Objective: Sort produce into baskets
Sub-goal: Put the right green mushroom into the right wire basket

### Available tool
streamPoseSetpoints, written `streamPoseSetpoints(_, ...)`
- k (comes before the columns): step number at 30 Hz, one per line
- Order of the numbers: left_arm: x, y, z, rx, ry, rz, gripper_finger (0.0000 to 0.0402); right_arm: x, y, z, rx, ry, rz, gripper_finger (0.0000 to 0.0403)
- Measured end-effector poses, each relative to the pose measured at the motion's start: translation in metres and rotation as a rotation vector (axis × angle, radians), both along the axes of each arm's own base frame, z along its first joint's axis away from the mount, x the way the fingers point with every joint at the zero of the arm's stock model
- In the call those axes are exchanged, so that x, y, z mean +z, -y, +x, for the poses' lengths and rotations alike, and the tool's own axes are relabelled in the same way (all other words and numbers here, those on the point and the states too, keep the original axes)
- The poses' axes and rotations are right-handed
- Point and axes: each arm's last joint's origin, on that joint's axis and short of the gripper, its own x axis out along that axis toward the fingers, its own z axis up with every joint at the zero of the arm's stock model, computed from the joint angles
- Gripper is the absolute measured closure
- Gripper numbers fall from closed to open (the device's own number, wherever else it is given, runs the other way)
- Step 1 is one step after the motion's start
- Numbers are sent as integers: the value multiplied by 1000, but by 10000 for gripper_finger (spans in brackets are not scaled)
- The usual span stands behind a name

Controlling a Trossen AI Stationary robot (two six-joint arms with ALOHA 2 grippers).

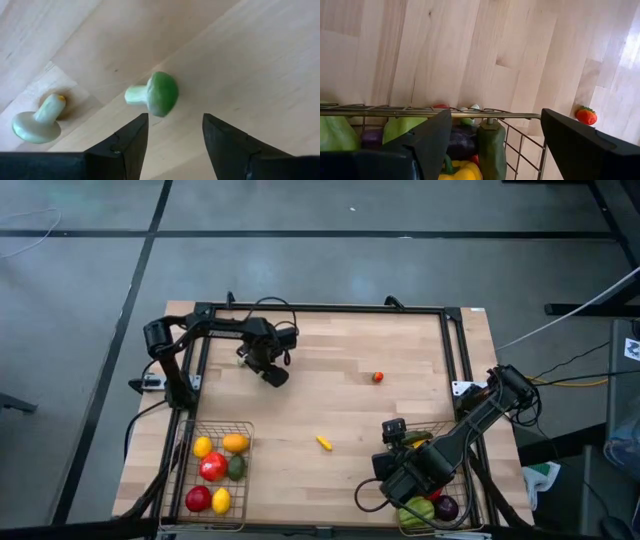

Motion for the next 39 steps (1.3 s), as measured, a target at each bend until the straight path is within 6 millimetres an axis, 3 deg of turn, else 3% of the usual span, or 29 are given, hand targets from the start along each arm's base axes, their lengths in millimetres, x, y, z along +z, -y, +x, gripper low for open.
streamPoseSetpoints(9, 0, 1, 1, 7, -23, 75, 218, 0, 0, 0, 0, 0, 0, 97)
streamPoseSetpoints(32, 0, 1, 1, 32, -29, 77, 219, 0, 0, 0, 0, 0, 0, 97)
streamPoseSetpoints(39, 0, 1, 1, 55, -31, 80, 268, 0, 0, 0, -1, 0, 1, 97)
